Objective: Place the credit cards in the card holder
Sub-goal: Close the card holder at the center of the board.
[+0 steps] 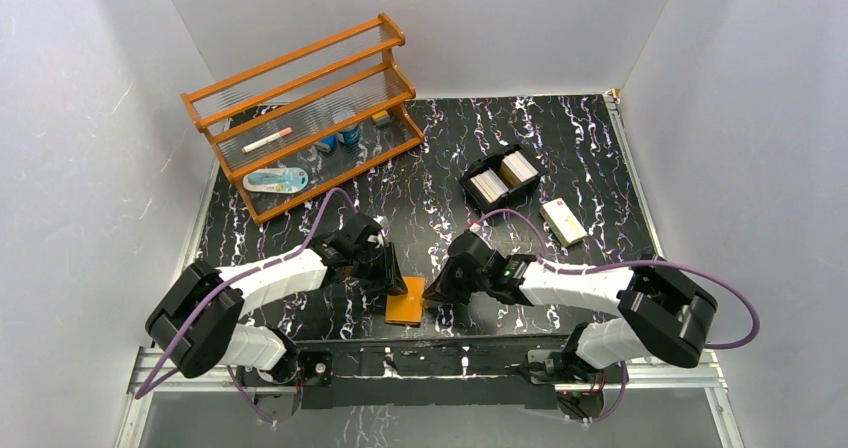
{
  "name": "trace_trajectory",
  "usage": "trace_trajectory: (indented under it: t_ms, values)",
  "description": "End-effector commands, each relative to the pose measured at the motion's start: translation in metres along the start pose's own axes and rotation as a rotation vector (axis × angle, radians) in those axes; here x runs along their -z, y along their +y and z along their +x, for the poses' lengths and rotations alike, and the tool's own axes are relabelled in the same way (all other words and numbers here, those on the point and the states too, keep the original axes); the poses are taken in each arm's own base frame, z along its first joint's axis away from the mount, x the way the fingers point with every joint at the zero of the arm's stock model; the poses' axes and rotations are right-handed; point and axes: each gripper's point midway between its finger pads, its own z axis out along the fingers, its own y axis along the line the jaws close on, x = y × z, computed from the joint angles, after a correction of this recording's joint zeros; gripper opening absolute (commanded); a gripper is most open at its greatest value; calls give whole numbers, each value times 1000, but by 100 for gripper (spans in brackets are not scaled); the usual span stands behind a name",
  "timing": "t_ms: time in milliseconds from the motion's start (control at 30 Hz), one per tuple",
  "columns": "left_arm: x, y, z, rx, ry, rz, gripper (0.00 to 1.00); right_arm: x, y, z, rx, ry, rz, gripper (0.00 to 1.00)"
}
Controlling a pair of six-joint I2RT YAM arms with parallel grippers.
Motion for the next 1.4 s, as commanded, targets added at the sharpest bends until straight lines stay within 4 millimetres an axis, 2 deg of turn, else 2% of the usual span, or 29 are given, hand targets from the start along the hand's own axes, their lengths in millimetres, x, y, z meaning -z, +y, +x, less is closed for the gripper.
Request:
trace_trajectory:
  t_ms: [0, 267, 467, 567, 700, 767, 833, 967, 1067, 1167, 1367]
  values:
    - [-6, 39, 11, -2, 1, -148, 31, 3, 17, 4, 113, 17, -28, 0]
    - [-12, 62, 12, 0, -14, -241, 30, 6, 25, 7, 240, 39, -37, 0]
    - [-14, 66, 12, 11, -17, -259, 29, 6, 29, 6, 288, 43, -36, 0]
    - [-11, 57, 12, 34, -22, -224, 30, 2, 32, 7, 300, 55, -47, 0]
    - [4, 21, 7, 97, -47, -73, 42, -9, 26, 6, 313, 64, 2, 0]
    - [13, 11, 4, 112, -66, -33, 45, -17, 20, 7, 318, 78, 44, 0]
    - [21, 11, 3, 114, -77, -49, 46, -20, 16, 6, 321, 80, 64, 0]
    - [27, 28, 4, 109, -98, -126, 48, -19, 17, 5, 320, 69, 57, 0]
    - [22, 32, 10, 112, -74, -124, 50, -17, 21, 3, 319, 55, 49, 0]
    - [14, 27, 13, 115, -50, -77, 53, -16, 24, 2, 306, 50, 46, 0]
    - [4, 23, 20, 100, -14, -20, 52, -21, 29, 0, 285, 44, 47, 0]
